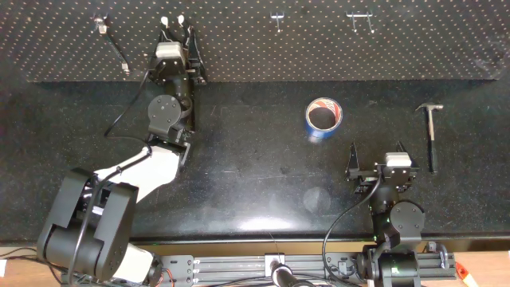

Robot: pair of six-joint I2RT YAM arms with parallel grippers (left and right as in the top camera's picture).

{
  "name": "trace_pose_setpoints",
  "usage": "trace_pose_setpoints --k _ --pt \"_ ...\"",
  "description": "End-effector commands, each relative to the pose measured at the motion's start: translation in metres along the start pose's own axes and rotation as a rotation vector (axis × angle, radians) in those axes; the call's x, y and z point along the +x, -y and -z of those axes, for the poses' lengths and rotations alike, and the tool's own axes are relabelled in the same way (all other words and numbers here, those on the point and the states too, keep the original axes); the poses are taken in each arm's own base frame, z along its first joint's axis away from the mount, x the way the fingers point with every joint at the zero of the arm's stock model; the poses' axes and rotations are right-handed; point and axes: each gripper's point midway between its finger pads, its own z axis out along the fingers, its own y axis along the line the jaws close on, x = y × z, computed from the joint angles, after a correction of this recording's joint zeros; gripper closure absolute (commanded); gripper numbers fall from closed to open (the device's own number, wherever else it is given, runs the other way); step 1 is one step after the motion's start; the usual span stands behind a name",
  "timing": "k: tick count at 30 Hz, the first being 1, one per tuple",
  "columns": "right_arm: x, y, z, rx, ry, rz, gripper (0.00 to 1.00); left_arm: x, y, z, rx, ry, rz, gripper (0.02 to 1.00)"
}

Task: Place Tools Onto Pegboard

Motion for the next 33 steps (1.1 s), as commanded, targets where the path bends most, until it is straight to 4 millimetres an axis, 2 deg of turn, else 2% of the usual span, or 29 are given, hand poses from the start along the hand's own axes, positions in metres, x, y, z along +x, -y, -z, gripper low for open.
trace_pose_setpoints --k 1,9,15,16,17,19,21,22,24,26,27,29,31,32,33 --pt "0.002 -0.001 0.0 -0.005 -0.006 0.014 0.038 -0.007 0.008 -0.007 0.036 0.027 0.0 0.991" --pt "0.002 -0.001 0.0 -0.005 -0.006 0.014 0.038 0.004 0.008 -0.008 0.037 -0.002 -0.01 0.989" --pt "0.002 -0.001 0.0 -0.005 -0.006 0.014 0.038 0.021 0.009 -0.007 0.046 -0.068 -0.031 0.985" --pt "0.002 -0.001 0.0 -0.005 -0.006 0.014 0.038 0.021 0.009 -0.007 0.046 -0.068 -0.031 0.921" --pt "0.002 -0.001 0.0 -0.005 -0.006 0.014 0.038 0.021 0.009 -0.007 0.046 -0.068 -0.031 0.809" --pt "0.002 -0.001 0.0 -0.005 -0.006 0.014 0.038 0.021 0.009 -0.007 0.046 -0.068 -0.031 0.711" --pt "0.002 -0.001 0.0 -0.005 -0.006 0.014 0.038 0.021 0.009 -0.007 0.046 -0.068 -0.031 0.682" --pt "0.002 -0.001 0.0 -0.005 -0.006 0.014 0.038 0.021 0.009 -0.007 0.046 -0.068 -0.031 0.625" --pt "0.002 -0.001 0.0 -0.005 -0.006 0.014 0.038 0.021 0.009 -0.007 0.046 -0.068 -0.031 0.448" --pt "0.002 -0.001 0.0 -0.005 -0.006 0.014 0.038 0.021 0.009 -0.007 0.046 -0.068 -0.031 0.362" --pt "0.002 -0.001 0.0 -0.005 -0.006 0.014 0.038 0.021 0.01 -0.007 0.047 -0.068 -0.031 0.259" --pt "0.002 -0.001 0.0 -0.005 -0.006 0.014 0.038 0.019 0.012 -0.007 0.061 -0.064 -0.029 0.22" --pt "0.002 -0.001 0.0 -0.005 -0.006 0.014 0.038 0.015 0.014 -0.006 0.072 -0.057 -0.026 0.137" --pt "0.002 -0.001 0.0 -0.005 -0.006 0.014 0.038 0.014 0.017 -0.006 0.089 -0.058 -0.026 0.023" --pt "0.002 -0.001 0.0 -0.005 -0.006 0.014 0.038 0.013 0.019 -0.005 0.103 -0.064 -0.027 0.023"
